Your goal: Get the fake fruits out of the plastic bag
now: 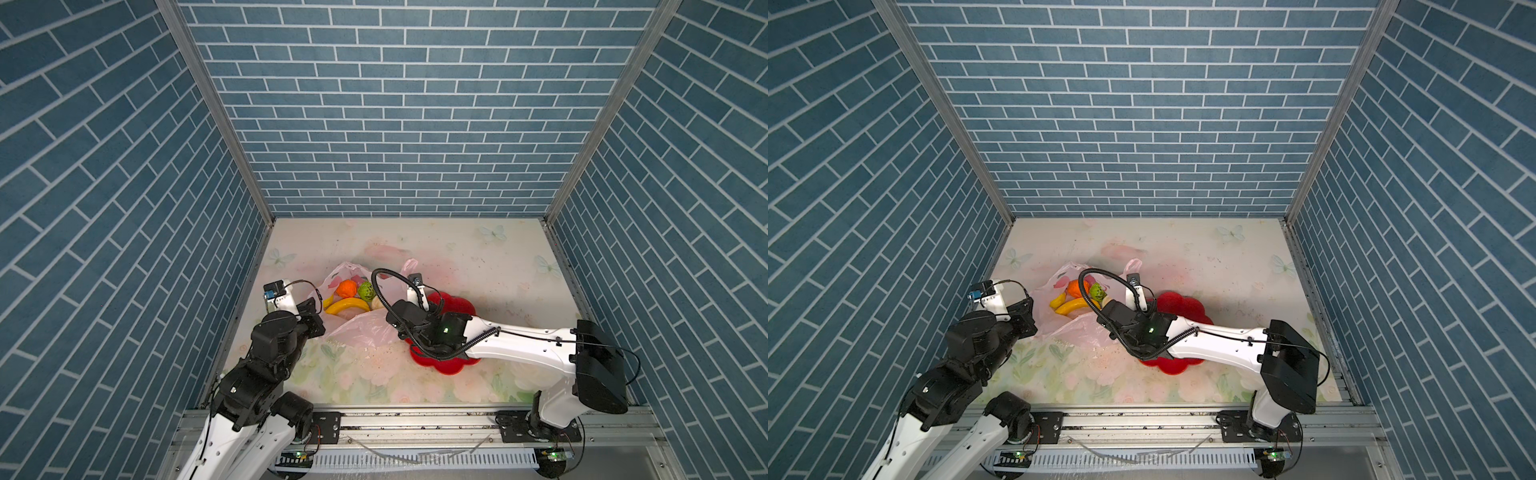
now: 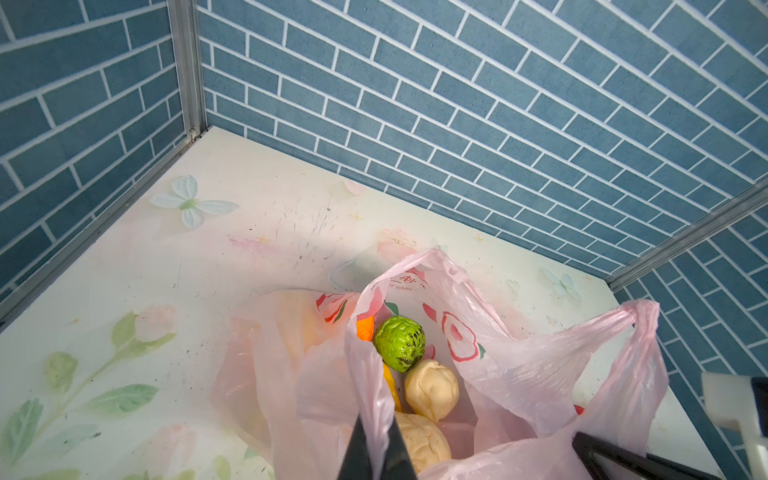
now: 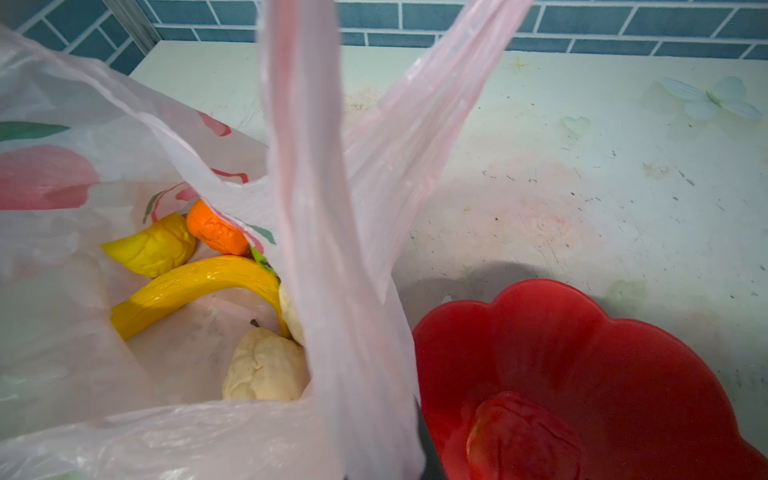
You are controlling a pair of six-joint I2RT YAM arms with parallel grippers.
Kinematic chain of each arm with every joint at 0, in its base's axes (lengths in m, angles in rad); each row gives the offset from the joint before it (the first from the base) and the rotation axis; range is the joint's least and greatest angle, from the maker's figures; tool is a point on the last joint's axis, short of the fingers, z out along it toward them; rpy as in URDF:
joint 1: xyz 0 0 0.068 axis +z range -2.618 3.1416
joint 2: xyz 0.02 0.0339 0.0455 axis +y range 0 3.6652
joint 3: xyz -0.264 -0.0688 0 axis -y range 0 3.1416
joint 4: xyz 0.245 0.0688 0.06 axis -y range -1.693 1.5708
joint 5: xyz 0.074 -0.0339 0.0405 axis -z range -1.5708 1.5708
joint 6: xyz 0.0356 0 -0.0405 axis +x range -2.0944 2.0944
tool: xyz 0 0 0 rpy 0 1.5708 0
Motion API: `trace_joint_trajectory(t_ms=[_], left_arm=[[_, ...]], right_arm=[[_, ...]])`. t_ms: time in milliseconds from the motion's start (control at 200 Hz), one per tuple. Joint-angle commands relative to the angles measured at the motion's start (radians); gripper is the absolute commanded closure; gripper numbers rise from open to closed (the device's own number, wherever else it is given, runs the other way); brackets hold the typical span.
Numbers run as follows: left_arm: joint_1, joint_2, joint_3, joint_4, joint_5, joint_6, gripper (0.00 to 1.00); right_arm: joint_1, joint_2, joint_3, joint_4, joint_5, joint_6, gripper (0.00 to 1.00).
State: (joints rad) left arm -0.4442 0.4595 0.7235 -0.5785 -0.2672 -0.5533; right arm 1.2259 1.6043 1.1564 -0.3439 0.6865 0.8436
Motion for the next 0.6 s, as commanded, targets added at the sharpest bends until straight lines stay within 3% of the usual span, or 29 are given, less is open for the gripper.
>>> trace_joint_trajectory(t_ms=[0,420,595], left_arm=[[0.004,0.016,0.008,-0.004,-0.019,0.015,0.93],[0.004,0.046,-0.069,0.001,-0.018,0.007,0.93],[0.004,0.07,-0.085,0.017,-0.015,0.005,0.93]], right_arm=[[-0.021,-0.01,-0.032,-0.074,-0.005,0.131,0.89],[-0.08,0.12,0.044,-0.147,-0.156,0.199,0.87],[-0.086,0.118,0.067,-0.147,-0.183,0.174,0.78]])
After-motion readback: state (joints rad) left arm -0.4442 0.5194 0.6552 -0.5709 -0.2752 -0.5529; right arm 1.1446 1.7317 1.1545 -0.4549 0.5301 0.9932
